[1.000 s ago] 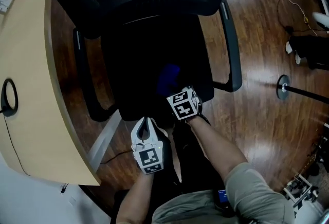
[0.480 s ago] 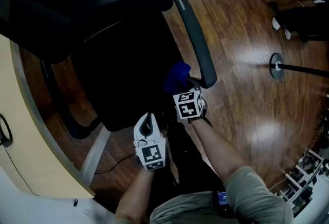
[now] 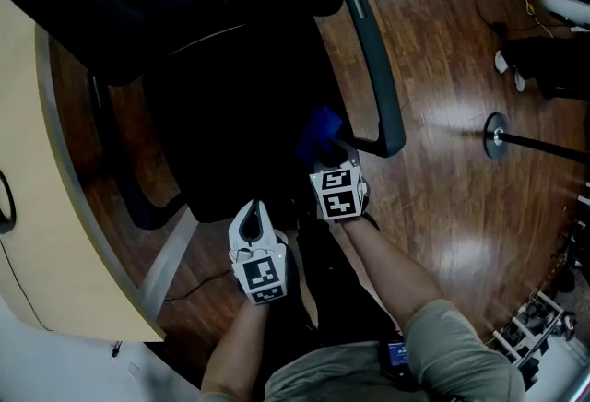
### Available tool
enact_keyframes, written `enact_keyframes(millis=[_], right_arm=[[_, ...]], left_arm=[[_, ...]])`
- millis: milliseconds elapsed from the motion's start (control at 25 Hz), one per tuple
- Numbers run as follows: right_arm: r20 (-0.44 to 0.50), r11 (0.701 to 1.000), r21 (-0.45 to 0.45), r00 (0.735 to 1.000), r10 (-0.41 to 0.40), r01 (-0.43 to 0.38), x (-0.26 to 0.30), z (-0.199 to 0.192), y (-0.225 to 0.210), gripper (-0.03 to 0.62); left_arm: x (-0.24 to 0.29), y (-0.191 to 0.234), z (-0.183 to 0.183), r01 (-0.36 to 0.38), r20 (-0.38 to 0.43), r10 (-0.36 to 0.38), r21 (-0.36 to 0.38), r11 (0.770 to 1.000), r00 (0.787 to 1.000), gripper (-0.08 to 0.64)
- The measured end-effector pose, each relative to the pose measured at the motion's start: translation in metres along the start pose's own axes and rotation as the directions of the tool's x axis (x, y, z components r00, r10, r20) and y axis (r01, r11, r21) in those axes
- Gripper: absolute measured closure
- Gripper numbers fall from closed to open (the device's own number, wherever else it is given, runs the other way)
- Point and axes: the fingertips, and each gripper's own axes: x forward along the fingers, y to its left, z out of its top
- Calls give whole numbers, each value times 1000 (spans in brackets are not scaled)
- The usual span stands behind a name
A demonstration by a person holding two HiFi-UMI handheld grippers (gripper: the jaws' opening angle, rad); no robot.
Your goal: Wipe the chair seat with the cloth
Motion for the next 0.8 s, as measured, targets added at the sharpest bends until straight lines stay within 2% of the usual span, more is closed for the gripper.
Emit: enact_keyframes(millis=[120,200,320,440,520,600,680,800], right_arm=[[29,988,-92,991,127,-124,-5,14,70,499],[25,960,-183,975,219,-211,-8,19,123,499],[-14,892,-317,942,335,-322,-11,14,198,499],[-85,816,-405,905,416,-413,-14,-5,263,499],[-136,772,-442,885,445,-456,-16,-21,298,499],[-174,743,-466,873,455,-480,-16,-35,323,499],[-196,732,-473,869,455,-490,-12,-46,340,499],[-212,738,-466,872,442,-488,-2,-60,350,499]], left_arm=[[-20,37,-8,-62,2,63,-29,998,998,555],[-34,63,-15,-110,5,110,-61,992,994,555],[-55,93,-33,-170,-1,170,-96,981,985,555],[-75,116,-56,-206,-15,206,-128,970,978,555],[-88,128,-70,-217,-23,216,-148,965,976,555],[-97,138,-82,-222,-31,220,-159,962,975,555],[-103,148,-92,-226,-36,224,-159,961,974,555],[-109,161,-99,-229,-35,226,-146,962,973,555]])
